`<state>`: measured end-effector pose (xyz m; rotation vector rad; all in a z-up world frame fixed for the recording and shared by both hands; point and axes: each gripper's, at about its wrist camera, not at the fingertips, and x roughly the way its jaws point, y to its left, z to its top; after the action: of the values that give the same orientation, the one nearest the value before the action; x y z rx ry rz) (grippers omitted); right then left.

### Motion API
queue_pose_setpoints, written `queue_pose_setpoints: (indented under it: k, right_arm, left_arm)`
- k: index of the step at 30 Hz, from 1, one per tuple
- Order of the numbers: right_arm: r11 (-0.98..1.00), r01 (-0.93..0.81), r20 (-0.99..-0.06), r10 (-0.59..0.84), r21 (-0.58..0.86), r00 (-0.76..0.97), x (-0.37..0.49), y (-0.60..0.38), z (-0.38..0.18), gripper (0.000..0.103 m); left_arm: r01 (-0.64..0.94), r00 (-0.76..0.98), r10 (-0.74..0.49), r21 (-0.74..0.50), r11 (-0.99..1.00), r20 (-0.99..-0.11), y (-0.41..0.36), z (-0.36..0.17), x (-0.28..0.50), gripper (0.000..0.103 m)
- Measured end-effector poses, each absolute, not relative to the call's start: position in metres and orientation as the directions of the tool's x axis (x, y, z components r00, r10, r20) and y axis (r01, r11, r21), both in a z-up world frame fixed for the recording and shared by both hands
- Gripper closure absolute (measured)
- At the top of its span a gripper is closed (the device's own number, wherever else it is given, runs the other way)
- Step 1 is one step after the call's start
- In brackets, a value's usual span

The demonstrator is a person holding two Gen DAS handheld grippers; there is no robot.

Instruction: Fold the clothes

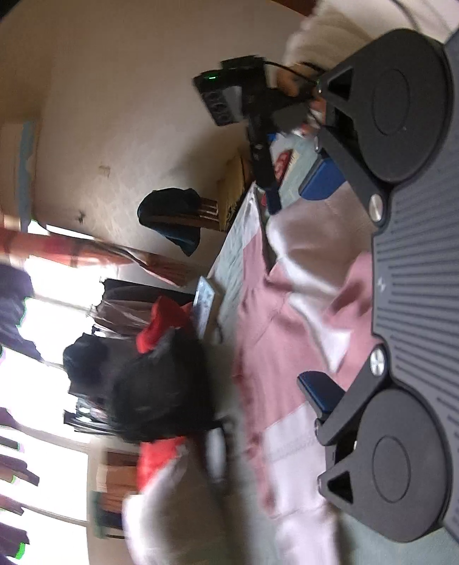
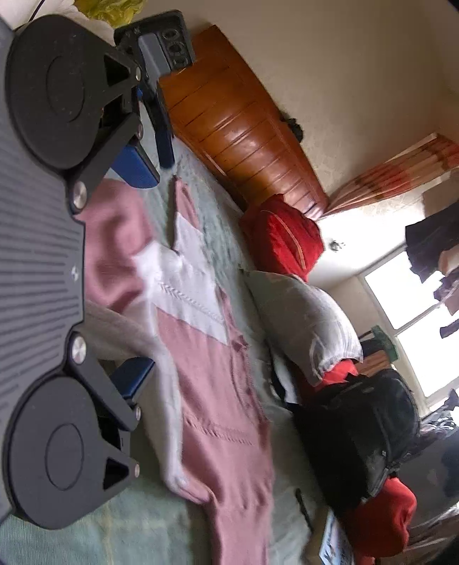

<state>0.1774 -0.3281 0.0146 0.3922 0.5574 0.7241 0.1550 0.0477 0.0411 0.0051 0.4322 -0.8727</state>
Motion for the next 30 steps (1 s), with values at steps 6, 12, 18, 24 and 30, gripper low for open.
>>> queue_pose_setpoints:
  k: [6, 12, 18, 24, 30]
  right_arm:
    - [0.771, -0.420, -0.435, 0.624, 0.479, 0.649, 0.164, -0.358, 0.001, 0.000]
    - [0.768, -0.296, -0.521, 0.614, 0.568, 0.593, 0.155, -0.369, -0.056, 0.000]
    - [0.734, -0.224, -0.536, 0.637, 0.641, 0.554, 0.157, -0.365, -0.092, 0.000]
    - [0.661, -0.231, -0.476, 0.700, 0.714, 0.532, 0.169, -0.358, -0.099, 0.000]
    - [0.589, -0.264, -0.409, 0.758, 0.764, 0.508, 0.185, -0.334, -0.103, 0.000]
  left_arm:
    - [0.666, 0.570, -0.555, -0.054, 0.744, -0.607, 0.042, 0.015, 0.154, 0.001]
    - [0.522, 0.410, -0.527, -0.282, 0.805, -0.745, 0.053, -0.044, 0.178, 0.001]
    - [0.500, 0.334, -0.584, -0.386, 0.775, -0.740, 0.051, -0.065, 0.186, 0.001]
    - [0.533, 0.312, -0.660, -0.450, 0.717, -0.683, 0.034, -0.074, 0.201, 0.001]
    - [0.476, 0.359, -0.755, -0.588, 0.654, -0.548, 0.031, -0.083, 0.220, 0.001]
